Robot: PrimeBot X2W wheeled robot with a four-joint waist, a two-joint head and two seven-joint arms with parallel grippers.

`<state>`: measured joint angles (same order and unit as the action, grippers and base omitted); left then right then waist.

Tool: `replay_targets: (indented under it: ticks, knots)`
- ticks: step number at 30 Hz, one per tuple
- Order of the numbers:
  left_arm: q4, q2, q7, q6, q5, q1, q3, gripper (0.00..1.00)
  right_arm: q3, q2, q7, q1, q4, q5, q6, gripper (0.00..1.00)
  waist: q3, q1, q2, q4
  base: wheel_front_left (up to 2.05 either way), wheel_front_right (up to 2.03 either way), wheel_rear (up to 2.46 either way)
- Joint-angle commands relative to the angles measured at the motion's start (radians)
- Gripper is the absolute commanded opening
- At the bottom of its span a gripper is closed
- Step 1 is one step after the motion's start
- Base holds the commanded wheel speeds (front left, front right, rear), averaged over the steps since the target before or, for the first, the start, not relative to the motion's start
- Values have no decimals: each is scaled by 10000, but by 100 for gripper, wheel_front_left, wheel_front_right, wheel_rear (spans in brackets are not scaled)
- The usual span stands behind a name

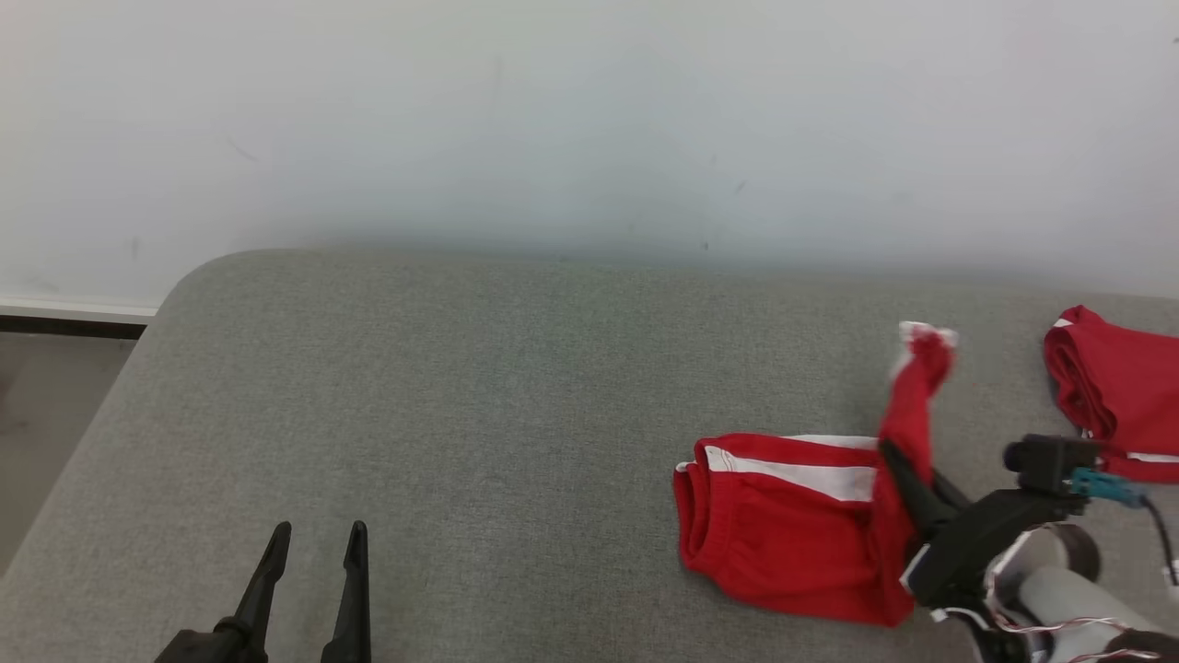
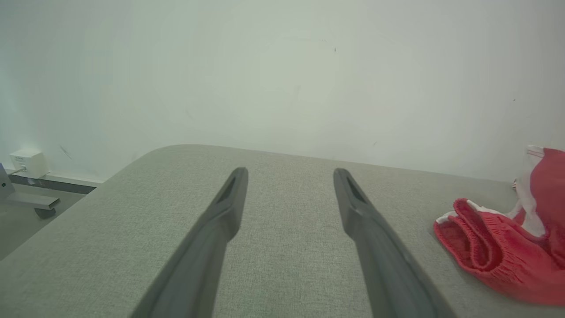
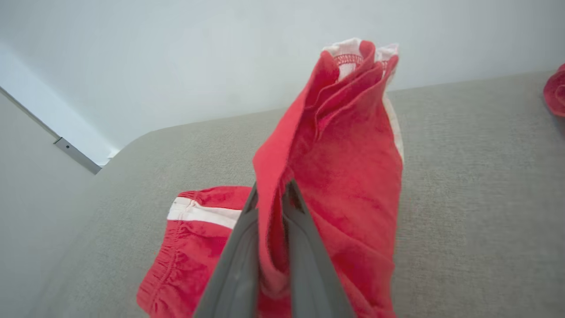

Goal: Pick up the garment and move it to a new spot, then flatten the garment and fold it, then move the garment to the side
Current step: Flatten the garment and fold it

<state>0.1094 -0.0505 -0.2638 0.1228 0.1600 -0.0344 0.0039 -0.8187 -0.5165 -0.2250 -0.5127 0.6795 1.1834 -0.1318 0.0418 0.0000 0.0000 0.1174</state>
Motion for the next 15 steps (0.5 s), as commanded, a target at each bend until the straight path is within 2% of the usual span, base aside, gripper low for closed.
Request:
replay_targets:
  ticks: [1,6,15]
  knots:
    - [-44,-1,-3,-13,-8,-175,2,100,-72,135,-38,-17,-160,-98,20,0,14,0,0,48,0,0,0]
    - [-41,0,-3,-37,60,-149,-16,100,-535,522,24,207,-740,-673,20,0,21,0,0,296,0,0,0]
    - [-25,1,-3,-138,260,-70,-228,100,-798,1173,-50,973,-508,-1394,20,0,-9,0,0,745,0,0,0]
